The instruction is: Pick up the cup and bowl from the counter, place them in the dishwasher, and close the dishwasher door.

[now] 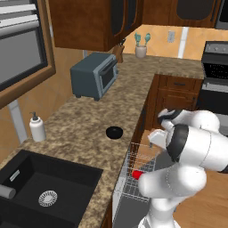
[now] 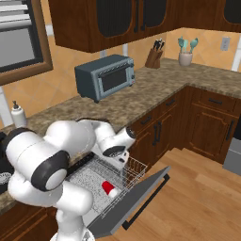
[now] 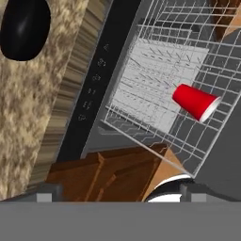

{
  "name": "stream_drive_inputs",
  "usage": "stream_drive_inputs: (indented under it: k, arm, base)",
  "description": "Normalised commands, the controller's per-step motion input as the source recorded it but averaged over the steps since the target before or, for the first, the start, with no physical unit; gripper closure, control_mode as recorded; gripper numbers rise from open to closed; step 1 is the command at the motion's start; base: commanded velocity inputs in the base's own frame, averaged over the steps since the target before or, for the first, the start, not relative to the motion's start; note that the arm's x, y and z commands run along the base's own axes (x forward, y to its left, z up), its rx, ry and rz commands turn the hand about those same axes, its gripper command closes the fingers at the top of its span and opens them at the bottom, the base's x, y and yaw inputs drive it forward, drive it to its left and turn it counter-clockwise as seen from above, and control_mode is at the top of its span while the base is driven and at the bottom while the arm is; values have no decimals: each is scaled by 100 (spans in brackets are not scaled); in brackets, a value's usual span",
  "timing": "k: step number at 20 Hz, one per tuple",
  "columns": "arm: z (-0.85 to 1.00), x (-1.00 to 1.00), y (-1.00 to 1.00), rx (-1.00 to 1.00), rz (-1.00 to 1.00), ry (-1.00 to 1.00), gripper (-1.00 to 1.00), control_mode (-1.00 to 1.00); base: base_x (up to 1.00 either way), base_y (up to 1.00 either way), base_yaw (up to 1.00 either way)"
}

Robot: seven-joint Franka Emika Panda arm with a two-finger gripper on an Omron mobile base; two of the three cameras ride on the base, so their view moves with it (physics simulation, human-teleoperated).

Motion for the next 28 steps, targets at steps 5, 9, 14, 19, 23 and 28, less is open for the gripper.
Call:
stream_drive_inputs:
  k: [5, 9, 14, 19, 23, 28]
  arm:
    - [54, 4, 33, -9, -9, 0, -100, -100]
    - [54, 20, 45, -14, -13, 8, -100, -100]
    - [65, 19, 41, -15, -12, 11, -100, -100]
    - [0, 60, 66, -20, -18, 9, -100, -100]
    - [-2, 66, 33, -10, -11, 8, -100, -100]
    - [-12, 56, 4, -2, -5, 4, -100, -100]
  base:
    - [0, 0, 0]
    - [0, 0, 0]
    - [0, 0, 0]
    - [0, 0, 0]
    - [0, 0, 0]
    - [0, 0, 0]
